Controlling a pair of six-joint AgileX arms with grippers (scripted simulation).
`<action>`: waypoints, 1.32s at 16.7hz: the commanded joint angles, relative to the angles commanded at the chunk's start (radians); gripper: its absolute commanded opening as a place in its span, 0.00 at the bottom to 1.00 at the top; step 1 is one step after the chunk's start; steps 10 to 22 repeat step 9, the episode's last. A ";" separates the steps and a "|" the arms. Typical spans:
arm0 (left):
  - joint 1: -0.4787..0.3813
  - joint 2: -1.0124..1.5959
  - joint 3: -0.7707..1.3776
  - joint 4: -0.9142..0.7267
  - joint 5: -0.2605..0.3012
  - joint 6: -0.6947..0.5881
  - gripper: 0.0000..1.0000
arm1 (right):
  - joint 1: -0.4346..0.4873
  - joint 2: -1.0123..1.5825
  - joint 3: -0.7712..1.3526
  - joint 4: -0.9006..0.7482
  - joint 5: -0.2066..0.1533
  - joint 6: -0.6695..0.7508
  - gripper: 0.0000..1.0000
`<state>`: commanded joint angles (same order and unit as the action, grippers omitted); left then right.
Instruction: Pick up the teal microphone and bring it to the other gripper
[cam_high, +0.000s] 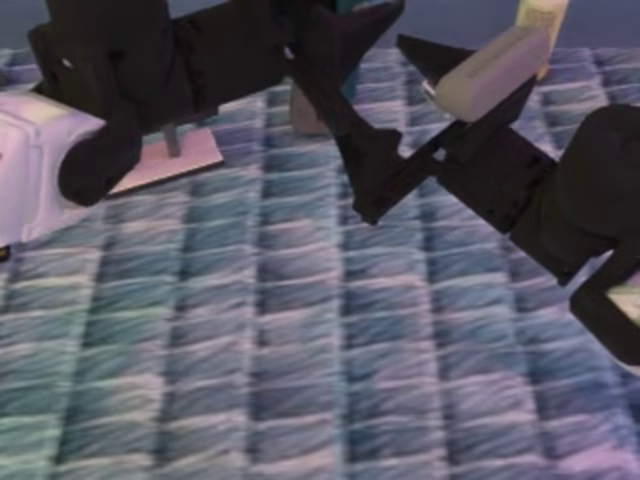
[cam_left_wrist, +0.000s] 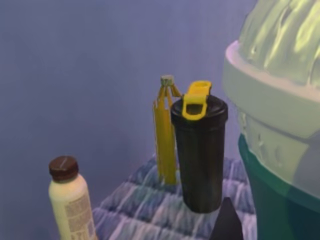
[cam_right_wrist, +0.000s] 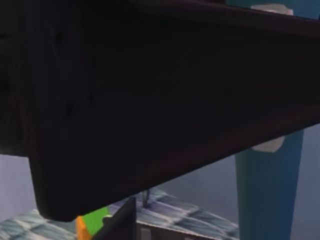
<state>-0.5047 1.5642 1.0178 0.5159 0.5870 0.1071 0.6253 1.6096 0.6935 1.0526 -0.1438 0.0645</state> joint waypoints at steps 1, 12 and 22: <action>0.015 -0.007 -0.007 -0.001 0.013 0.001 0.00 | -0.004 -0.023 -0.024 0.002 -0.004 0.000 1.00; 0.151 -0.072 -0.068 -0.010 0.129 0.005 0.00 | -0.030 -0.227 -0.253 0.027 -0.043 0.006 1.00; 0.151 -0.072 -0.068 -0.010 0.129 0.005 0.00 | -0.030 -0.227 -0.253 0.027 -0.043 0.006 1.00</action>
